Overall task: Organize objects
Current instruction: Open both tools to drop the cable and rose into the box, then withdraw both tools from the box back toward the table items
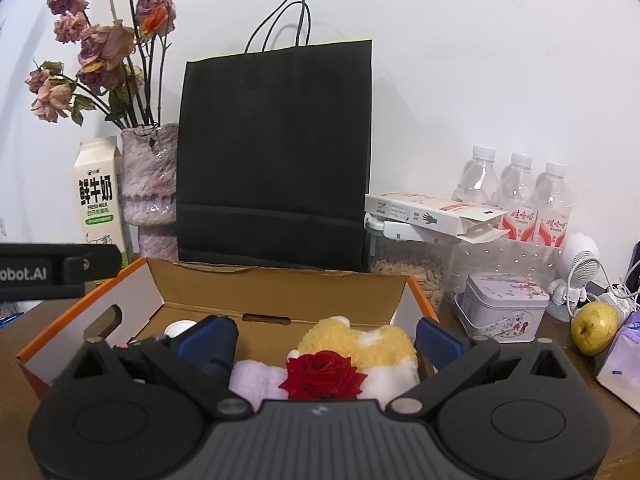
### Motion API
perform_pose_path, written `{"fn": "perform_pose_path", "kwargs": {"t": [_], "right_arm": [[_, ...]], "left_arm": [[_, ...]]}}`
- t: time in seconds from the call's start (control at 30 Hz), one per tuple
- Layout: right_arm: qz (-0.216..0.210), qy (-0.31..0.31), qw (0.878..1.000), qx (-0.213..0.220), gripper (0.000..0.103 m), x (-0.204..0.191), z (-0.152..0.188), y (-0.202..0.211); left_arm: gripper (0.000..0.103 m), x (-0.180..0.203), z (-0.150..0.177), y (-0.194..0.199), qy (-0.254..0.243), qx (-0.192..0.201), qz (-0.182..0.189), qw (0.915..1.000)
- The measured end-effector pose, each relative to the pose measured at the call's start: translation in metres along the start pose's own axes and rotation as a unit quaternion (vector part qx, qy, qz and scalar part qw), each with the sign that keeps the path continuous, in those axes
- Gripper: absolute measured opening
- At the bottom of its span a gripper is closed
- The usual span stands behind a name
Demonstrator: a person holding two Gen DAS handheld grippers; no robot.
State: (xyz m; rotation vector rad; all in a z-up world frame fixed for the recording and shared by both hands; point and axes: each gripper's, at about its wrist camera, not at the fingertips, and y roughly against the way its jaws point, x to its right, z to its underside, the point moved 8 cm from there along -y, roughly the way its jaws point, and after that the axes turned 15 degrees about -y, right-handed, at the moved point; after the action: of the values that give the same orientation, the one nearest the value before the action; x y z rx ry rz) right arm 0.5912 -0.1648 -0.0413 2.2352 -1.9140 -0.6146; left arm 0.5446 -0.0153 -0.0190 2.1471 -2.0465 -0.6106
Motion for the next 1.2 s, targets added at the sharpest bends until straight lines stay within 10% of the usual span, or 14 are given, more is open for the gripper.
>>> {"fn": "perform_pose_path", "kwargs": {"t": [1.2], "right_arm": [[-0.029,0.035,0.999,0.000,0.103,-0.013,0.060,0.162]], "left_arm": [[0.103,0.005,0.059,0.138,-0.011,-0.028,0.030,0.9991]]}}
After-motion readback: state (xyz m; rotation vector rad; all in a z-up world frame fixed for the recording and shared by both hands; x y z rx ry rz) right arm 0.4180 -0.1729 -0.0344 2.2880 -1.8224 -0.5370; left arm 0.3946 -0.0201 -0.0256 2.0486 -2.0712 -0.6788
